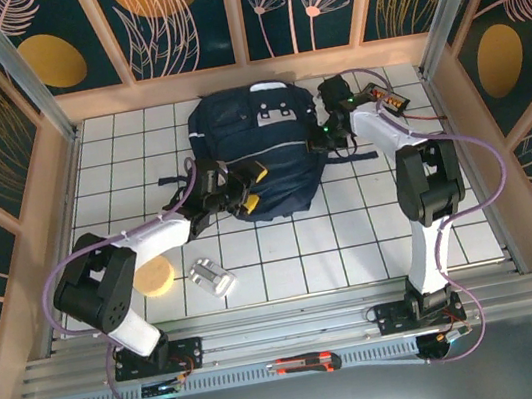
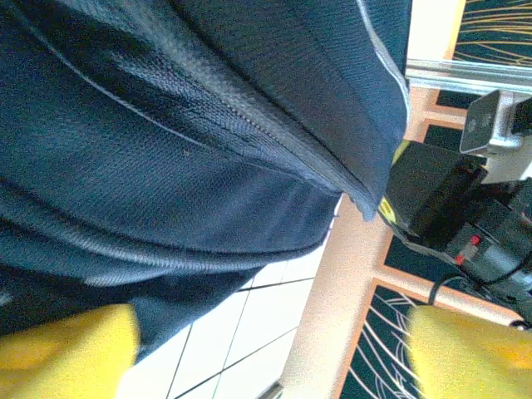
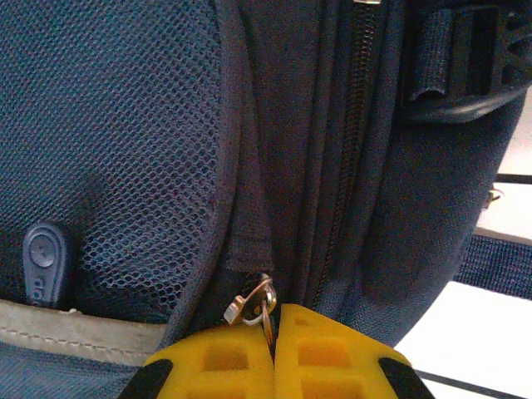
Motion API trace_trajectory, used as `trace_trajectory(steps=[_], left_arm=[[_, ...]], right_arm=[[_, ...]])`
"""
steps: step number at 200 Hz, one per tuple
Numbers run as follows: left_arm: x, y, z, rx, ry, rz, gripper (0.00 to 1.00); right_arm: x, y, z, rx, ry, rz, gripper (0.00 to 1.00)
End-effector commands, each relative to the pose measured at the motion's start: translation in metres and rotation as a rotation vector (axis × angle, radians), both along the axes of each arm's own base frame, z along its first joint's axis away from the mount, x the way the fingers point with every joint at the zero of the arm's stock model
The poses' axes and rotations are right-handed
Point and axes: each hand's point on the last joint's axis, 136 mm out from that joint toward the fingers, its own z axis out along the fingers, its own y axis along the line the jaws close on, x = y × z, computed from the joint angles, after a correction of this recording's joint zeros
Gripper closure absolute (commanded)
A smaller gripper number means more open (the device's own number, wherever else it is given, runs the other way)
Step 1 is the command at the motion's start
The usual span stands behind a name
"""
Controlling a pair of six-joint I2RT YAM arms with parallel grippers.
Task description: Pack the student bag
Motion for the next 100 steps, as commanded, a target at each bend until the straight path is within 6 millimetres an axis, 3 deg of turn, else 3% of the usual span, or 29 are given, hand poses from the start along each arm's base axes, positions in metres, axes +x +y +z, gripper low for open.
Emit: trace_trajectory(steps=[1,35,100], left_arm=[[-0.01,0.005,0.013,0.004,-0.026,-0.011,0.02],[-0.01,0.028,0.021,0.097,-0.08,-0.009,0.01],[0.001,0.109,0.049,0.368,-0.229,0.023,0.01]], right_arm=[[0.02,-0.016,0.012,-0.061,-0.073,-0.07,0.94],[0.017,-0.02,0.015,-0.07,-0.08,-0.079,0.93],[0.019,-0.029,0.014,-0.083,-0.081,-0.089,0.92]])
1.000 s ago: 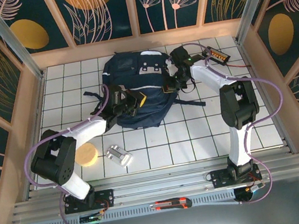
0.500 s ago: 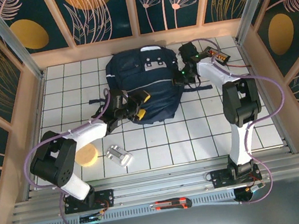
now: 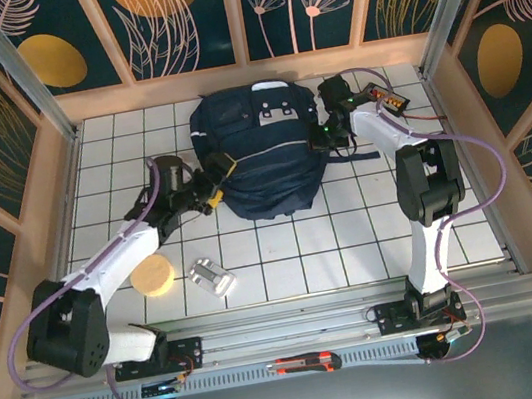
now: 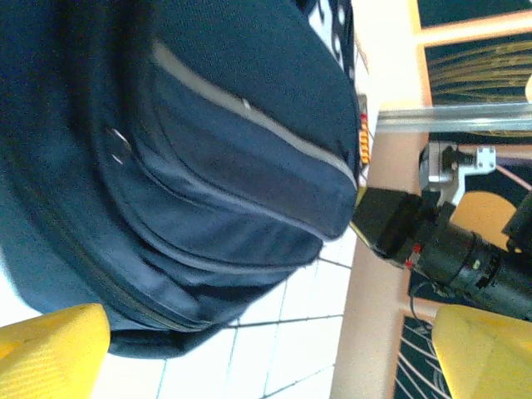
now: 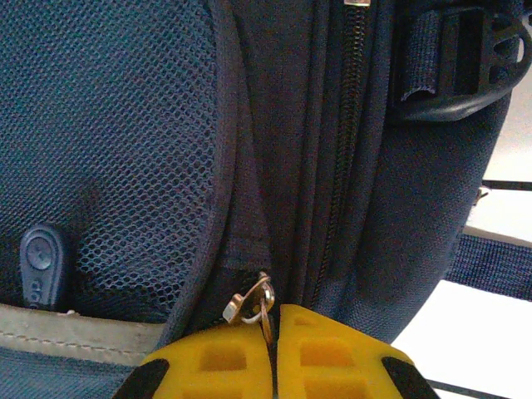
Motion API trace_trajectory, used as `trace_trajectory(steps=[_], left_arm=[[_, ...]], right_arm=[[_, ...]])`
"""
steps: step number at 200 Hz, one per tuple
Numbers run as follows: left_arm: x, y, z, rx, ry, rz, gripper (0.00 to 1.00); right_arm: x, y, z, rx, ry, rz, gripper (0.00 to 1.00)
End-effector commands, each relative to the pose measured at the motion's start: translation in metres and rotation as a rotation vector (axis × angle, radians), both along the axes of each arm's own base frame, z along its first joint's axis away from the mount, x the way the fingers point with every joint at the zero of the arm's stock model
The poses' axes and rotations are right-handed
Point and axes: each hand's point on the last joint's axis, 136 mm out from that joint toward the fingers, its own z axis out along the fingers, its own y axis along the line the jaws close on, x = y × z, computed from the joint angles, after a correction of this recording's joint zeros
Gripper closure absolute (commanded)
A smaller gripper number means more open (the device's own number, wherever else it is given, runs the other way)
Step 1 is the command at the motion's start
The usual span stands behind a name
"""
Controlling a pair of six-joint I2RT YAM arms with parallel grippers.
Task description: Pack the student bag
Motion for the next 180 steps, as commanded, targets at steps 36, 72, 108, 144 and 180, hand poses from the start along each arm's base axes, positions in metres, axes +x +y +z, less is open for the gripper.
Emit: trace_trajectory(steps=[36,72,108,144,180], left_arm=[[-0.005,0.049,0.0,0.328,-0.055,-0.067,0.01],[0.004,0.066,0.013,0.3,-0.098,-0.015,0.02],[0.01,0.078,0.018,0.321,-0.113,0.015,0.01],[0.02,0.089,0.04,0.358,-0.175,0.042,0.02],[0.027,0.104,0.065,0.438,-0.258,0.098,0.01]], right_arm=[[0.021,-0.027,0.022,-0.046,-0.089,-0.087,0.63],[0.025,-0.032,0.032,-0.037,-0.108,-0.115,0.26],[0.029,-0.035,0.055,0.012,-0.147,-0.135,0.09],[0.034,-0.041,0.099,0.118,-0.212,-0.165,0.07],[0.04,-0.043,0.154,0.196,-0.32,-0.161,0.07]])
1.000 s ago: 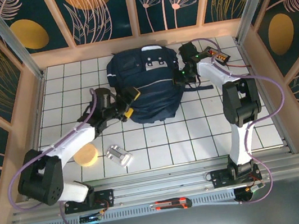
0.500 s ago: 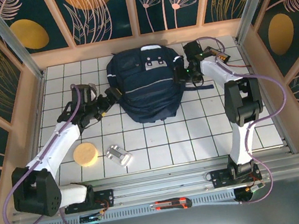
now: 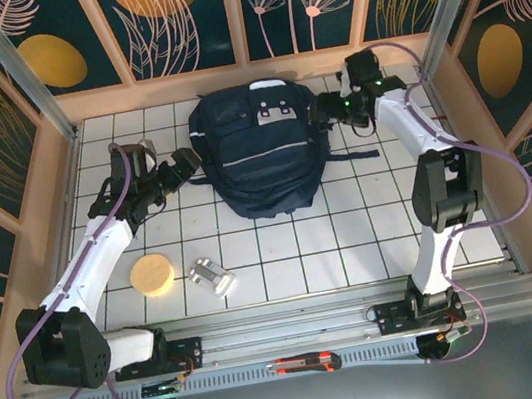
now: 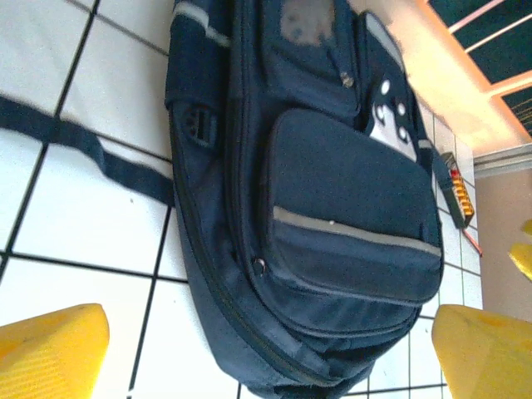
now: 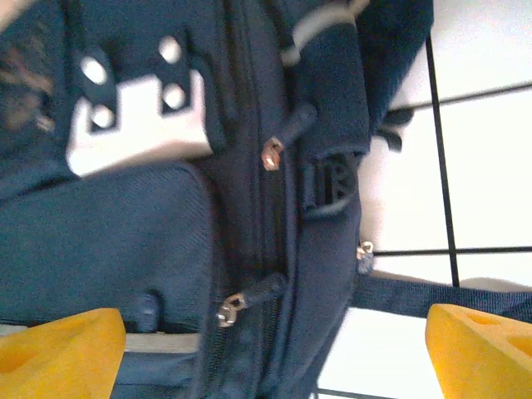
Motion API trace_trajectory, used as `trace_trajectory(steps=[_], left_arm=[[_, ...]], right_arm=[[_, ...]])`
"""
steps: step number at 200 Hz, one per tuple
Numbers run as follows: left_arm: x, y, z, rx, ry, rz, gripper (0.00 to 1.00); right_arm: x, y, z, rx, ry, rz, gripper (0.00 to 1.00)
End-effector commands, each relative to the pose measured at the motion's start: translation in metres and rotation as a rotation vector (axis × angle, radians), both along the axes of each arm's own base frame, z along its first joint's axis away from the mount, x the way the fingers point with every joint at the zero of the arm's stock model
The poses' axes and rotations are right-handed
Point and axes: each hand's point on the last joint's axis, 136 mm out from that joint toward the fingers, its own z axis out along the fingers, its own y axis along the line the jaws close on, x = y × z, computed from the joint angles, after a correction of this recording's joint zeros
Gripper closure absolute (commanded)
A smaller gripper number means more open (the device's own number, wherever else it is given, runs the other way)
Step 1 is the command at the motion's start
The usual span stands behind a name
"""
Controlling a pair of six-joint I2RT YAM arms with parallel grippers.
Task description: Pack the student bag
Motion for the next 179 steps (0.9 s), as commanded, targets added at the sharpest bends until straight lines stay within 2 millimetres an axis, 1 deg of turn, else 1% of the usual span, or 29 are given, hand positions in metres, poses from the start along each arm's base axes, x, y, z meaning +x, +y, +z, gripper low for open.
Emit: trace_trajectory(steps=[1,32,46,49,55,58,61,64,66,67,70,79,80,85,86,92,94,96,97,104,105,108,114,121,139,162,179], left_arm=[[0.005,0.015,0.033,0.078,-0.105,0.034,0.01],[0.006,0.029,0.073,0.147,-0.271,0.072,0.01],[0.002,0.034,0.09,0.176,-0.359,0.08,0.01],[0.001,0.035,0.094,0.18,-0.381,0.081,0.02],[-0.002,0.036,0.101,0.188,-0.429,0.079,0.01],[-0.004,0.036,0.104,0.193,-0.45,0.077,0.01],[-0.006,0.038,0.112,0.197,-0.481,0.083,0.02],[-0.008,0.039,0.108,0.204,-0.487,0.087,0.02],[-0.009,0.041,0.109,0.206,-0.498,0.093,0.01],[-0.01,0.041,0.11,0.206,-0.505,0.097,0.01],[-0.011,0.044,0.112,0.21,-0.522,0.109,0.02],[-0.018,0.052,0.119,0.222,-0.569,0.151,0.01],[-0.018,0.053,0.12,0.222,-0.574,0.156,0.01],[-0.021,0.058,0.123,0.228,-0.594,0.179,0.01],[-0.022,0.058,0.123,0.23,-0.597,0.182,0.01],[-0.025,0.062,0.126,0.241,-0.62,0.199,0.01],[-0.026,0.063,0.127,0.247,-0.627,0.202,0.01],[-0.027,0.064,0.127,0.251,-0.632,0.203,0.01],[-0.028,0.064,0.128,0.254,-0.635,0.203,0.02],[-0.03,0.067,0.13,0.275,-0.649,0.211,0.01],[-0.031,0.067,0.129,0.279,-0.649,0.211,0.01],[-0.031,0.069,0.129,0.288,-0.65,0.216,0.02],[-0.033,0.071,0.128,0.31,-0.652,0.216,0.01],[-0.035,0.072,0.126,0.34,-0.66,0.207,0.01],[-0.041,0.079,0.118,0.412,-0.668,0.214,0.01],[-0.052,0.09,0.108,0.482,-0.683,0.243,0.01],[-0.057,0.095,0.103,0.534,-0.678,0.244,0.01]], right_arm=[[0.006,0.003,0.07,0.083,-0.154,0.006,0.07],[0.007,0.001,0.125,0.108,-0.327,0.005,0.05],[0.003,-0.003,0.151,0.11,-0.442,-0.005,0.01],[0.002,-0.003,0.158,0.113,-0.476,-0.005,0.01],[0.0,-0.005,0.167,0.115,-0.529,-0.006,0.01],[-0.004,-0.006,0.175,0.116,-0.565,-0.007,0.01],[-0.007,-0.006,0.182,0.118,-0.598,-0.005,0.01],[-0.01,-0.007,0.188,0.118,-0.634,-0.004,0.01],[-0.012,-0.008,0.189,0.117,-0.647,-0.003,0.01],[-0.014,-0.008,0.194,0.12,-0.677,-0.004,0.01],[-0.017,-0.009,0.198,0.118,-0.703,-0.001,0.01],[-0.034,-0.011,0.214,0.115,-0.839,0.013,0.01],[-0.036,-0.011,0.219,0.116,-0.861,0.014,0.01],[-0.046,-0.012,0.224,0.11,-0.931,0.024,0.01],[-0.049,-0.013,0.229,0.11,-0.956,0.025,0.01],[-0.061,-0.016,0.234,0.107,-1.038,0.021,0.01],[-0.066,-0.017,0.241,0.108,-1.078,0.015,0.01],[-0.07,-0.019,0.24,0.108,-1.099,0.012,0.01],[-0.073,-0.02,0.243,0.108,-1.118,0.008,0.01],[-0.087,-0.025,0.246,0.103,-1.204,-0.014,0.01],[-0.087,-0.026,0.244,0.1,-1.206,-0.015,0.01],[-0.095,-0.029,0.252,0.1,-1.255,-0.026,0.01],[-0.104,-0.033,0.253,0.091,-1.304,-0.042,0.01],[-0.112,-0.037,0.259,0.081,-1.351,-0.056,0.01],[-0.117,-0.039,0.254,0.033,-1.33,-0.046,0.01],[-0.12,-0.039,0.238,-0.026,-1.273,-0.02,0.01],[-0.125,-0.045,0.227,-0.047,-1.25,-0.036,0.01]])
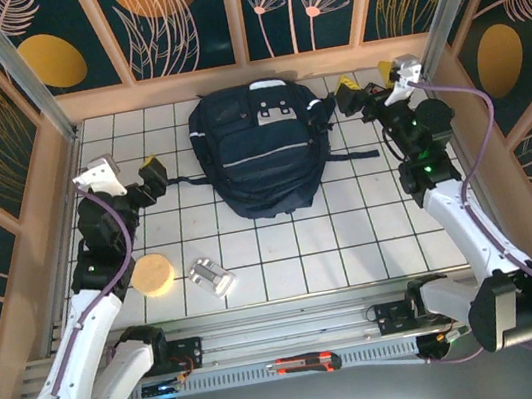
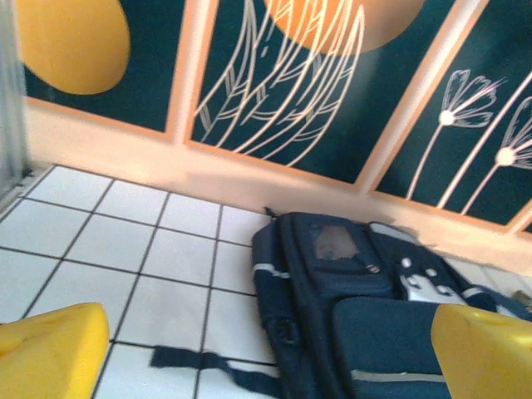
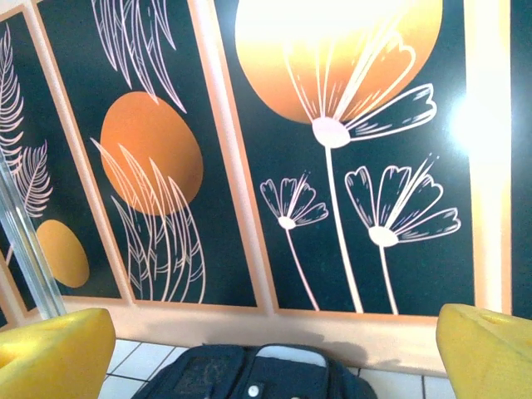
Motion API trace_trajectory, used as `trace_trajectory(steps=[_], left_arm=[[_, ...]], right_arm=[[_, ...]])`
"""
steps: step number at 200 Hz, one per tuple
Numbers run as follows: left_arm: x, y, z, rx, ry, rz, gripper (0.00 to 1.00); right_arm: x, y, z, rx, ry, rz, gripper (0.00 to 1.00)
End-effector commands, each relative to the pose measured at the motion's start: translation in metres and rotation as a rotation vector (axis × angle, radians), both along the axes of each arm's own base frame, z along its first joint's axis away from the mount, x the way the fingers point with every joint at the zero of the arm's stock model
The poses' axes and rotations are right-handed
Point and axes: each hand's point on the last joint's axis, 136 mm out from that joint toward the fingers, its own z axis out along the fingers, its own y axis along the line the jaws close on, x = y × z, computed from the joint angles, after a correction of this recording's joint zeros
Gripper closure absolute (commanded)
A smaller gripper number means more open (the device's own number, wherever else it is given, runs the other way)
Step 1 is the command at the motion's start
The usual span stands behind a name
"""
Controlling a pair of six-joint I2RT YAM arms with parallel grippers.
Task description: Pack the student bag
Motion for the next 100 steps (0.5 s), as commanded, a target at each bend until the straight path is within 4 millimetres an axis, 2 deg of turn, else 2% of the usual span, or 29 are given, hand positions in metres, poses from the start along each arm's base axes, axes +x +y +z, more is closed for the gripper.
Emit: trace_trajectory(steps=[1,31,50,100], left_arm=[[-0.007,0.015,0.008,0.109,-0.056,0.063,0.02],[-0.016,0.02,0.0,0.227,-0.049,0.069,0.01],[-0.024,0.032,-0.008,0.27,-0.044,0.126,0.01],[-0.037,0.044,-0.057,0.342,0.064,0.158,0.01]], right_arm=[[-0.015,-0.013,0.008,-0.041,-0.068,-0.063,0.01],[-0.021,-0.028,-0.019,-0.051,-0.005,-0.106,0.01],[-0.021,-0.039,-0.042,-0.054,0.049,-0.133,0.01],[-0.018,-0.062,-0.108,-0.04,0.182,-0.195,0.01]])
